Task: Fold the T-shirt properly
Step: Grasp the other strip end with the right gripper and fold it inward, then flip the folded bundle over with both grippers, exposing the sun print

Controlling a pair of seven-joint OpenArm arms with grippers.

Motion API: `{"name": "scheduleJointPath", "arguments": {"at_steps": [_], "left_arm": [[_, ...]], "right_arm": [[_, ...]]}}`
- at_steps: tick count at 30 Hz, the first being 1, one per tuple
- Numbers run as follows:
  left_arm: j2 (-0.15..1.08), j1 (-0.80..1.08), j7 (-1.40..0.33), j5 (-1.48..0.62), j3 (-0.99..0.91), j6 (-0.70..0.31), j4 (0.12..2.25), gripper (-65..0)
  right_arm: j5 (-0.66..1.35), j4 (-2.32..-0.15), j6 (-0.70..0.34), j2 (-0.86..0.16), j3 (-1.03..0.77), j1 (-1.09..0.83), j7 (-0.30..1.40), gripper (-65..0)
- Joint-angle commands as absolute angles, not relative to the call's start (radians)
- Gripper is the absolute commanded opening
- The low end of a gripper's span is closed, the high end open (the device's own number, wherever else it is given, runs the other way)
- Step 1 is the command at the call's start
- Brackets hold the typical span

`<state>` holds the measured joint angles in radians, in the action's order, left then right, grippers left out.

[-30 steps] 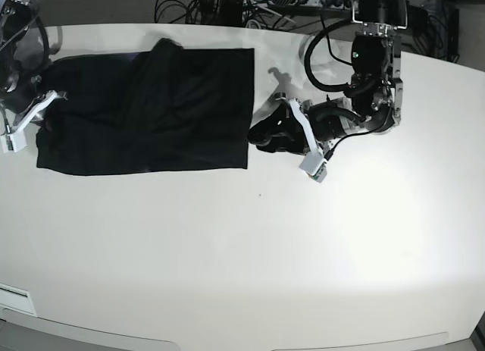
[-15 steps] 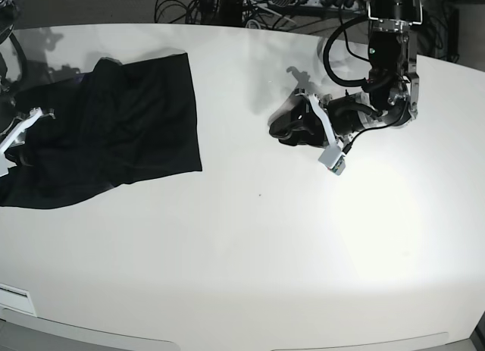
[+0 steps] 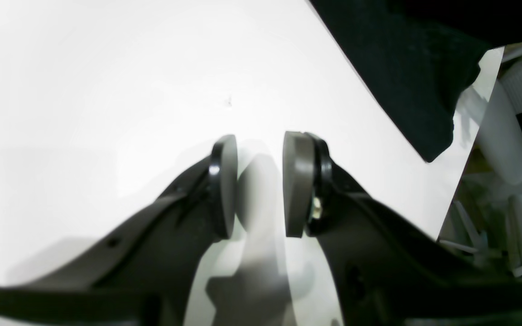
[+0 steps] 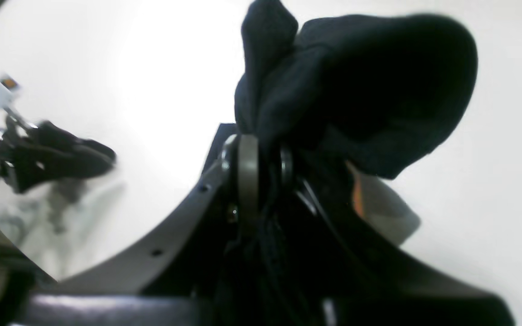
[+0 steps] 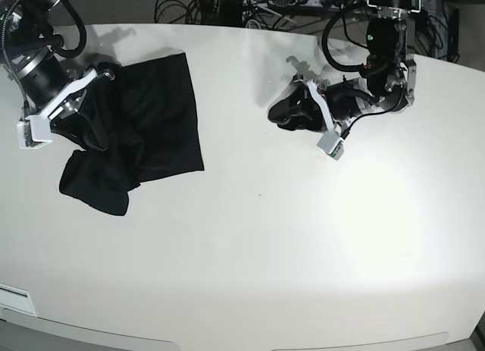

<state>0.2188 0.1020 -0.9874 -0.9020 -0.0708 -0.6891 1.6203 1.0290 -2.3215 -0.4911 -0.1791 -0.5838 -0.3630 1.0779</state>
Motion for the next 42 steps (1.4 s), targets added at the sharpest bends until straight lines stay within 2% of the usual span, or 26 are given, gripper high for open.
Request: {"name": "scheduleJointPath", "arguments": {"at_steps": [1, 7, 13, 16, 17, 18, 19, 22, 25, 26, 27, 30, 33, 36, 42], "left_arm": [[0.224, 0.091, -0.965, -0.935, -0.073, -0.696, 1.636, -45.5], [0.224, 0.091, -0.966, -0.955, -0.073, -0.696, 1.636, -45.5], [0.224, 0.091, -0.966, -0.957, -0.073, -0.696, 1.636, -45.5], [0.224, 0.091, -0.966, -0.972, -0.073, -0.696, 1.636, -45.5], [0.224, 0.091, -0.966, -0.981, -0.073, -0.696, 1.636, -45.5], [0.224, 0.091, -0.966, -0.990, -0.073, -0.696, 1.636, -45.5], [0.224, 0.091, -0.966, -0.998, -0.073, -0.696, 1.636, -45.5], [0.224, 0.091, -0.966, -1.008, -0.073, -0.696, 1.636, -45.5], [0.224, 0.091, -0.966, -1.008, -0.073, -0.696, 1.636, -45.5], [0.224, 0.091, -0.966, -1.008, -0.073, -0.696, 1.636, -46.5], [0.224, 0.091, -0.967, -1.008, -0.073, -0.696, 1.636, -49.6], [0.224, 0.091, -0.979, -1.024, -0.073, -0.696, 1.636, -65.0], [0.224, 0.091, -0.981, -1.046, -0.073, -0.696, 1.636, -65.0], [0.224, 0.091, -0.986, -1.069, -0.072, -0.697, 1.636, -65.0], [0.222, 0.060, -1.147, -1.383, -0.021, -0.698, 1.683, -65.0]], "right_arm": [[1.050, -2.336, -0.498, -0.172, -0.590, -0.357, 1.049, -65.0], [1.050, -2.334, -0.529, -0.091, -0.589, -0.357, 1.049, -65.0], [1.052, -2.332, -0.531, -0.072, -0.556, -0.357, 1.052, -63.9], [1.052, -2.327, -0.535, -0.074, -0.461, -0.357, 1.052, -30.6], [1.067, -2.327, -0.563, -0.081, -0.421, -0.355, 1.053, -24.1], [1.093, -2.327, -0.621, -0.091, -0.378, -0.353, 1.060, -22.6], [1.124, -2.328, -0.688, -0.104, -0.333, -0.351, 1.067, -22.8], [1.142, -2.328, -0.698, -0.139, -0.223, -0.316, 1.068, -22.8], [1.060, -2.328, -0.698, -0.139, -0.197, -0.262, 1.067, -23.9], [1.023, -2.328, -0.698, -0.141, -0.199, -0.246, 1.065, -27.8], [0.988, -2.328, -0.698, -0.150, -0.205, -0.234, 1.052, -34.7], [0.864, -2.327, -0.698, -0.181, -0.238, -0.227, 0.978, -65.0], [0.784, -2.327, -0.619, -0.205, -0.295, -0.237, 0.928, -65.0], [0.739, -2.327, -0.616, -0.224, -0.352, -0.273, 0.872, -65.0], [0.704, -2.229, -0.603, -0.269, -0.341, -0.282, 0.777, -65.0]]}}
